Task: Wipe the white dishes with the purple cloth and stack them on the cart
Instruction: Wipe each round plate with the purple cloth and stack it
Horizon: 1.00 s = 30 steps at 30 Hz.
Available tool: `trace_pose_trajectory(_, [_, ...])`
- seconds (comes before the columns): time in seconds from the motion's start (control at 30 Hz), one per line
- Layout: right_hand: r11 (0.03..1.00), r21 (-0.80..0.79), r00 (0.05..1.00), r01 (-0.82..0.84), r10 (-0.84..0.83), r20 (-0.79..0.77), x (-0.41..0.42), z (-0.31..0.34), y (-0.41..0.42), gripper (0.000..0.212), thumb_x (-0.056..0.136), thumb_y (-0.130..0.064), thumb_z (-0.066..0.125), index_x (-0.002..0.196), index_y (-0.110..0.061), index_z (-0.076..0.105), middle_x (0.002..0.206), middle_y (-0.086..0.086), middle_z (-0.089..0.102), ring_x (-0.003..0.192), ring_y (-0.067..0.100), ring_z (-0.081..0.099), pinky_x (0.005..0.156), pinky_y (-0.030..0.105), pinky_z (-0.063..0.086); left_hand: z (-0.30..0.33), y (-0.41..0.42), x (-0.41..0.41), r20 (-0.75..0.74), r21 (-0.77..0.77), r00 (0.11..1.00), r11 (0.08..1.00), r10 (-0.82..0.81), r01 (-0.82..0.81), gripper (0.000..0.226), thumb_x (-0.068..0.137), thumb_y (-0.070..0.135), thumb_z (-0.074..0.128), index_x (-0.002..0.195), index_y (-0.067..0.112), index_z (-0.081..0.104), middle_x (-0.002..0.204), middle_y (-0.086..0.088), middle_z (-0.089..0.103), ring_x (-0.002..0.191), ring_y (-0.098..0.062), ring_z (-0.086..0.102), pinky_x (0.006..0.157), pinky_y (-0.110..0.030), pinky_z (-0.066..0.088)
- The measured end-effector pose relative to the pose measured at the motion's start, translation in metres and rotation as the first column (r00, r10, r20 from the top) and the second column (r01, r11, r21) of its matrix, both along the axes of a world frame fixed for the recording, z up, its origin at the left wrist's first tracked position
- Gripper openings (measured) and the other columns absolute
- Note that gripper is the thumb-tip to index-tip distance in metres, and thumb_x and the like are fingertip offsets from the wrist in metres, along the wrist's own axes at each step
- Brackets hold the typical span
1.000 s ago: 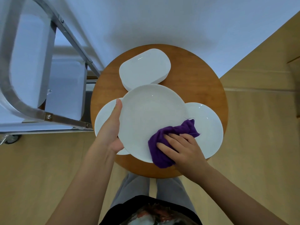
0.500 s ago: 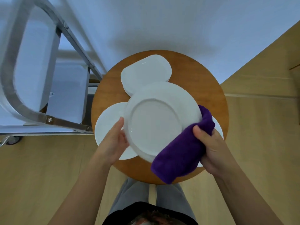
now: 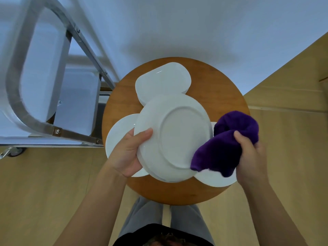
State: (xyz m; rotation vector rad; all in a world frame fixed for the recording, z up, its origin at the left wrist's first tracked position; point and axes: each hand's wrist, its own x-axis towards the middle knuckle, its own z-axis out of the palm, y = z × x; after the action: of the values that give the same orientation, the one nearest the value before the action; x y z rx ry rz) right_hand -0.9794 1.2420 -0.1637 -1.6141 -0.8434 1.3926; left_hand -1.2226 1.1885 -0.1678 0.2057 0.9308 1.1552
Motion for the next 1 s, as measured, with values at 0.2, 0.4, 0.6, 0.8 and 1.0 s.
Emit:
trace_pose_trajectory(0.2, [0.693,0.269,0.736,-0.669,0.668,0.108,-0.04,0.04,-0.003,0.063,0.082,-0.038,0.053,0.14,-0.03,0.031,0.125,-0.019,0.052,0.109,-0.002,0.053,0.086,0.018,0.048,0.024,0.014,0.006,-0.309,0.0,0.926,0.973,-0.218,0.229,0.037,0.071,0.029,0.073,0.107,0.02,0.067,0.102,-0.01,0.071,0.096,-0.028,0.068,0.075,-0.039,0.059])
trace_pose_trajectory(0.4, [0.4,0.152,0.363,-0.904,0.53,0.766,-0.076,0.041,0.02,0.057,0.087,-0.059,0.033,0.14,-0.047,0.015,0.155,-0.006,0.02,0.144,0.014,0.002,0.116,0.05,0.004,0.034,0.009,0.012,-0.439,0.056,0.81,0.888,-0.389,0.457,0.037,0.075,0.026,0.07,0.109,0.012,0.065,0.106,-0.013,0.069,0.103,-0.032,0.064,0.087,-0.046,0.055])
trace_pose_trajectory(0.6, [0.416,0.391,0.561,-0.821,0.463,0.686,-0.072,0.031,0.036,0.057,0.075,-0.055,0.054,0.113,-0.013,0.061,0.103,-0.003,0.065,0.094,0.012,0.057,0.083,0.037,0.048,0.037,0.001,0.013,-0.451,0.118,0.824,0.893,-0.342,0.435,0.027,0.072,0.032,0.069,0.097,0.022,0.072,0.098,-0.009,0.07,0.098,-0.03,0.066,0.078,-0.037,0.057])
trace_pose_trajectory(0.8, [0.578,0.312,0.656,-0.754,0.627,0.421,-0.052,0.022,0.04,0.054,0.07,-0.069,0.056,0.115,-0.039,0.05,0.106,-0.021,0.061,0.099,0.009,0.059,0.082,0.032,0.051,0.036,-0.006,0.0,-0.333,0.107,0.897,0.934,-0.289,0.34,0.034,0.059,0.029,0.077,0.092,0.023,0.075,0.094,-0.007,0.073,0.089,-0.028,0.07,0.066,-0.033,0.057])
trace_pose_trajectory(1.0, [0.692,0.188,0.715,-0.697,0.648,0.263,-0.036,0.014,0.033,0.08,0.055,-0.087,0.052,0.126,-0.057,0.034,0.129,-0.032,0.047,0.118,-0.005,0.048,0.09,0.012,0.045,0.034,-0.01,-0.005,-0.154,0.123,0.974,0.975,-0.164,0.184,0.029,0.058,0.017,0.072,0.087,0.018,0.077,0.087,-0.007,0.074,0.075,-0.023,0.072,0.056,-0.03,0.057])
